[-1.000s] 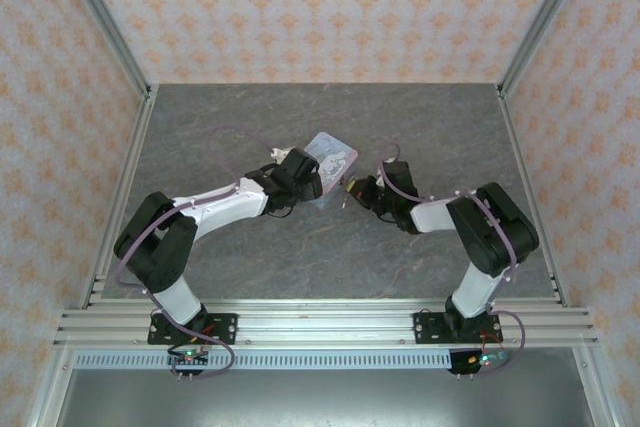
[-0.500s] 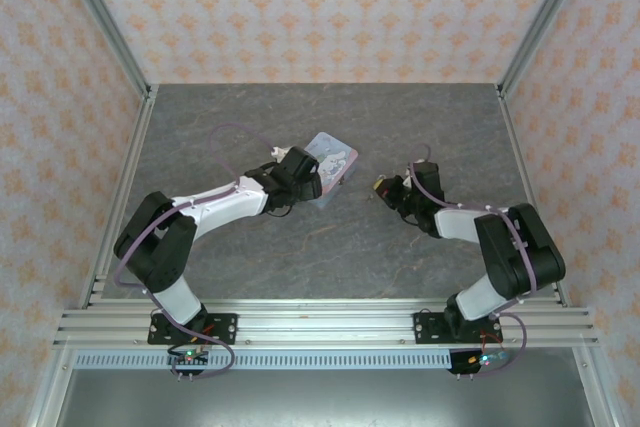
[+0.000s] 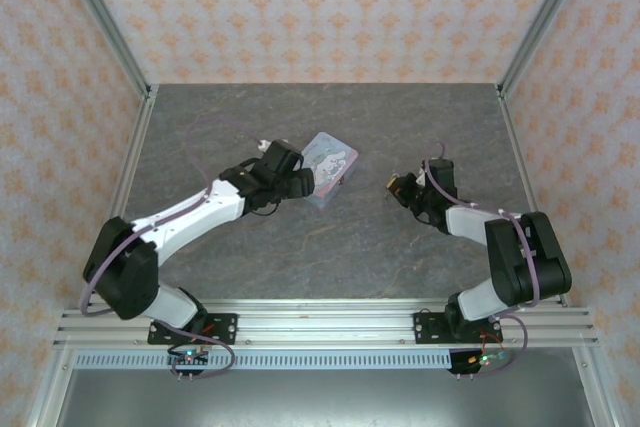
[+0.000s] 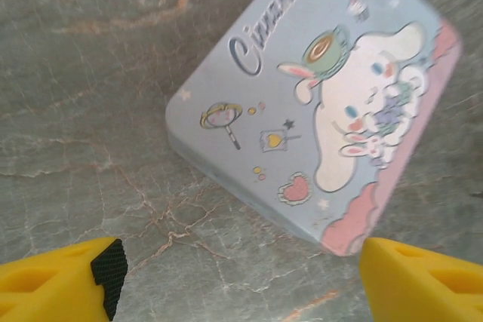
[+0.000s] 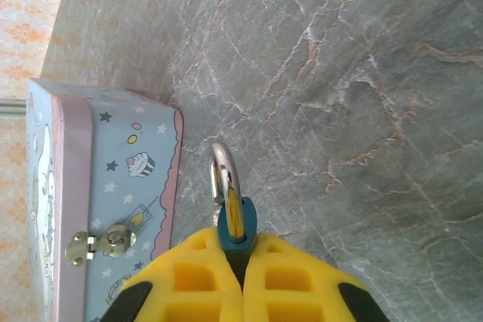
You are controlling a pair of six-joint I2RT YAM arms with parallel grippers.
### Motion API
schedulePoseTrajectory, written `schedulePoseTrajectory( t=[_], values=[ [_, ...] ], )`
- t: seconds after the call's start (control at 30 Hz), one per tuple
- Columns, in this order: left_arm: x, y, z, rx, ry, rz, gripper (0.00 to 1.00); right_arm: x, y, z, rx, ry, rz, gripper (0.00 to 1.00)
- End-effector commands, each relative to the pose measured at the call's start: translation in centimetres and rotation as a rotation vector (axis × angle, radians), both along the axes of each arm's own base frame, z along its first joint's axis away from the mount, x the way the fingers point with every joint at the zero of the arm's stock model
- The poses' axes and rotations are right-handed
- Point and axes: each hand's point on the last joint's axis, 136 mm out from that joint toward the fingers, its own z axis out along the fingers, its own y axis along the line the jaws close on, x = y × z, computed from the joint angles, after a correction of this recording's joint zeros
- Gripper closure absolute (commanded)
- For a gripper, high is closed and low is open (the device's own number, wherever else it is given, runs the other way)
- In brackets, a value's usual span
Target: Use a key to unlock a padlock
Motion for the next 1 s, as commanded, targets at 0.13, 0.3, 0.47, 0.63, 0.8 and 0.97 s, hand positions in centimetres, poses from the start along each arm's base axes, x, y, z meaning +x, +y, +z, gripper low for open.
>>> schedulePoseTrajectory(
  t=[0.13,0.3,0.47,0.63,0.8,0.97],
  values=[
    [-1.3,2.8,3.6,-0.016,-0.037,0.023,0.17,0.0,-1.9,-0.5,-0.024,0.035,-0.046,0.80],
    [-2.0,5.1,5.9,-0.041,-0.063,0.067,0.16,-1.1,-4.5,-1.2,-0.018,0.079,-0.124,0.71],
    [-2.8,7.1,7.9,-0.044,-0.098,0.118,0.15,-1.8,-5.6,1.0,-0.031,0.034,-0.151,0.55],
    [-2.5,11.3,9.5,0.084,-0.185,0.255,0.11,-1.6,-6.9,6.1,-0.129,-0.068,-0.163,0.26],
    [-2.1,16.8,12.5,0.328,-0.375,0.431,0.00,-1.2,-12.6,11.7,-0.434,-0.138,-0.347,0.02],
    [-2.3,20.6,14.1,0.536,-0.533,0.567,0.00,-0.9,-18.8,15.0,-0.768,-0.283,-0.571,0.01]
  ],
)
